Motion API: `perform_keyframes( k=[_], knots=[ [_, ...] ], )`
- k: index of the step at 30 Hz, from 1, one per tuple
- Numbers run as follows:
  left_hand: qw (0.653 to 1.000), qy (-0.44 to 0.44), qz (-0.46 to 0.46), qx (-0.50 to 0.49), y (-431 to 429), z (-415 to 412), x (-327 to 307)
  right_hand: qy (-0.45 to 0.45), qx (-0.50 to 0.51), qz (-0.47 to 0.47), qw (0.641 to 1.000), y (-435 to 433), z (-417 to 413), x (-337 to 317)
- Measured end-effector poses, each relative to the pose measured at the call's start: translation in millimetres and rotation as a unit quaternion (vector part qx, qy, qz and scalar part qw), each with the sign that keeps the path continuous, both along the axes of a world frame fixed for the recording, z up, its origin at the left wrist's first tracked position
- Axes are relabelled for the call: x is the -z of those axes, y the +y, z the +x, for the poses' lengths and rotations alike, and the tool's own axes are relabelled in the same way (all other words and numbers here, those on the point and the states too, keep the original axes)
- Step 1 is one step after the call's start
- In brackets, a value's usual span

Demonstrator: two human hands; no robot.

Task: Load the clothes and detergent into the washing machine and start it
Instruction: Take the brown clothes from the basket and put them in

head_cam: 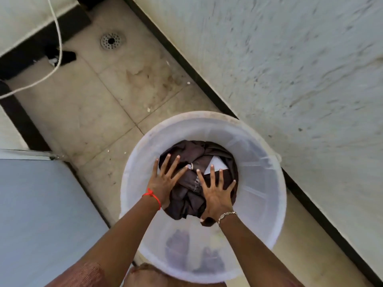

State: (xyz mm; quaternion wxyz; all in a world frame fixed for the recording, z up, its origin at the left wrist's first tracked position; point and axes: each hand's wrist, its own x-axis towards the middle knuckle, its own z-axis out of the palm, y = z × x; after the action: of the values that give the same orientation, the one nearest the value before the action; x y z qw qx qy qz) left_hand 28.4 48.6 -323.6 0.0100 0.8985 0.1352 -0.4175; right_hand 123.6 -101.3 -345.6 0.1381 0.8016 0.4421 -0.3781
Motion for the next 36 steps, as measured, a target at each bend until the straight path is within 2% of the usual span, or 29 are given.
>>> perform_keyframes(
  k=[5,9,12,14,18,23,28,31,36],
  knots=[
    [1.0,0.005,-0.005,-0.019,-8.7,-0.4,61.3,-0.04,0.002,0.027,0.999,-3.6,-3.7,51.1],
    [1.0,-0.004,0.004,-0.028,-18.1,4.3,76.7,-0.07,0.028,0.047,0.996,2.5,-2.6,71.4],
    [0.998,-0.035,-0.005,-0.045,-21.2,6.6,84.9,-0.05,0.028,0.047,0.997,5.5,1.7,77.5],
    [0.997,-0.038,-0.033,-0.051,-18.4,11.6,84.5,-0.052,0.019,0.087,0.995,7.4,5.2,78.2],
    [0.995,-0.007,-0.092,-0.038,-2.5,27.4,57.5,0.035,0.026,0.094,0.995,13.6,18.3,61.6],
    [0.995,-0.016,-0.093,-0.019,-0.8,26.0,-3.9,0.054,0.039,0.101,0.993,7.2,28.7,-3.7],
    [0.995,-0.028,-0.094,-0.011,-0.4,28.0,-106.0,0.059,0.078,0.162,0.982,-0.3,25.8,-100.0],
    [0.994,-0.045,-0.094,-0.019,0.3,26.4,-180.5,0.053,0.074,0.178,0.98,0.5,28.7,-175.4],
    [0.994,-0.085,-0.072,-0.005,-10.1,15.7,-309.5,0.019,0.01,0.153,0.988,-0.7,40.7,-315.9]
  ],
)
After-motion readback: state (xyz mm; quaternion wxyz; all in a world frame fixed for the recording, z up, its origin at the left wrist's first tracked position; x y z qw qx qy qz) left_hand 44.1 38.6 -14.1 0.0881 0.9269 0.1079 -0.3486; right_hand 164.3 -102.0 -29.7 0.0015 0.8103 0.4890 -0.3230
